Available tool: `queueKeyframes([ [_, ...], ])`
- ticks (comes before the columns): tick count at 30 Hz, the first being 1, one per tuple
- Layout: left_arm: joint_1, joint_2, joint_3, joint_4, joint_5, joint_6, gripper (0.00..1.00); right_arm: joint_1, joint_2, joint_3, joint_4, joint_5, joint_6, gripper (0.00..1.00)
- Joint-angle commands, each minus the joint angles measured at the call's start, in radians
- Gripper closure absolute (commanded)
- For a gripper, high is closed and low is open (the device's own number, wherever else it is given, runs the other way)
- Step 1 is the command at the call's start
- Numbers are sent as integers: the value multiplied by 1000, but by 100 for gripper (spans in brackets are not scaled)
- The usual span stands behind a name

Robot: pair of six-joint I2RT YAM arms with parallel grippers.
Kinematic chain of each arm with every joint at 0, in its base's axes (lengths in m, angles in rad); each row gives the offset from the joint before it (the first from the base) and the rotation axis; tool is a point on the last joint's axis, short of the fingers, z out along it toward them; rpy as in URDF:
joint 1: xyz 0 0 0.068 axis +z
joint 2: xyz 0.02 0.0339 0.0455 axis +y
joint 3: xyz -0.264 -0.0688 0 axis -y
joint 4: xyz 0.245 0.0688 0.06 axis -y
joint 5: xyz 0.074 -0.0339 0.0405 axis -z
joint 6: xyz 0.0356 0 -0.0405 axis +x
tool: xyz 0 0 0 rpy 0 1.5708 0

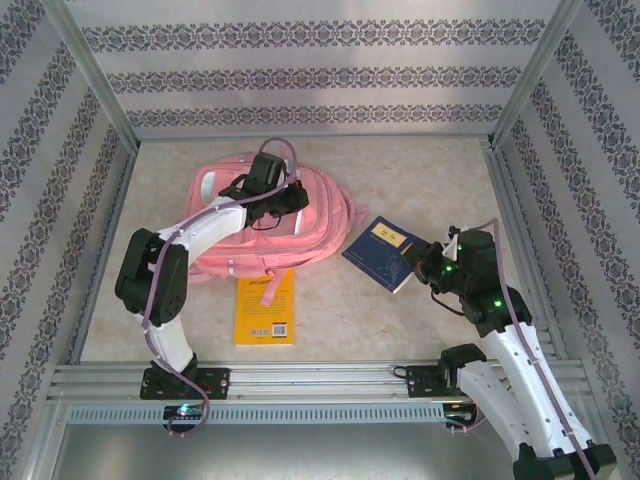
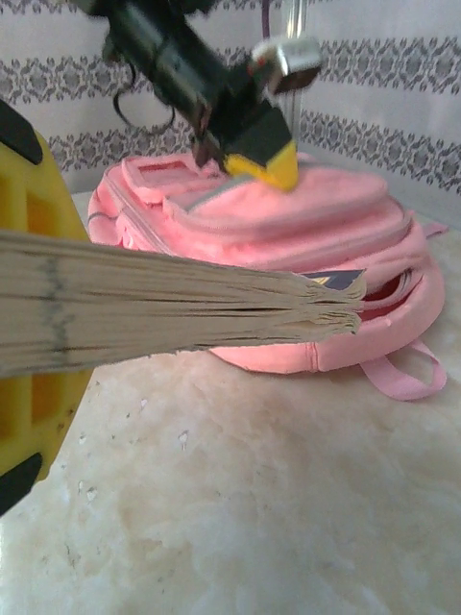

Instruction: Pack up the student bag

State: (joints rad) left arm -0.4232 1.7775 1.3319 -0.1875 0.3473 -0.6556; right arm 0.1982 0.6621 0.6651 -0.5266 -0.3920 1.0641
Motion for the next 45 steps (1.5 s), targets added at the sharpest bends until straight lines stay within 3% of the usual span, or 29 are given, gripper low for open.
queueKeyframes([
  [1,3,-129,80,-53,28,61,100,-11,17,54,1,-19,-53,100],
  [7,14,-248,119,-136,15,81,100,-20,83,105,0,-10,-93,100],
  [11,13,-327,99,-139,79,90,100,-25,131,139,17,-26,-115,100],
  [19,13,-406,114,-294,144,154,100,-33,255,211,89,-136,-148,100],
  [28,11,-366,111,-466,220,189,99,-13,326,161,391,-324,138,100],
  [32,-18,-336,118,-498,213,186,80,1,332,109,559,-365,289,100],
  [37,-58,-315,197,-583,96,217,52,13,337,75,679,-375,398,100],
  [45,-242,-190,424,-758,-95,315,39,38,326,80,698,-354,422,100],
])
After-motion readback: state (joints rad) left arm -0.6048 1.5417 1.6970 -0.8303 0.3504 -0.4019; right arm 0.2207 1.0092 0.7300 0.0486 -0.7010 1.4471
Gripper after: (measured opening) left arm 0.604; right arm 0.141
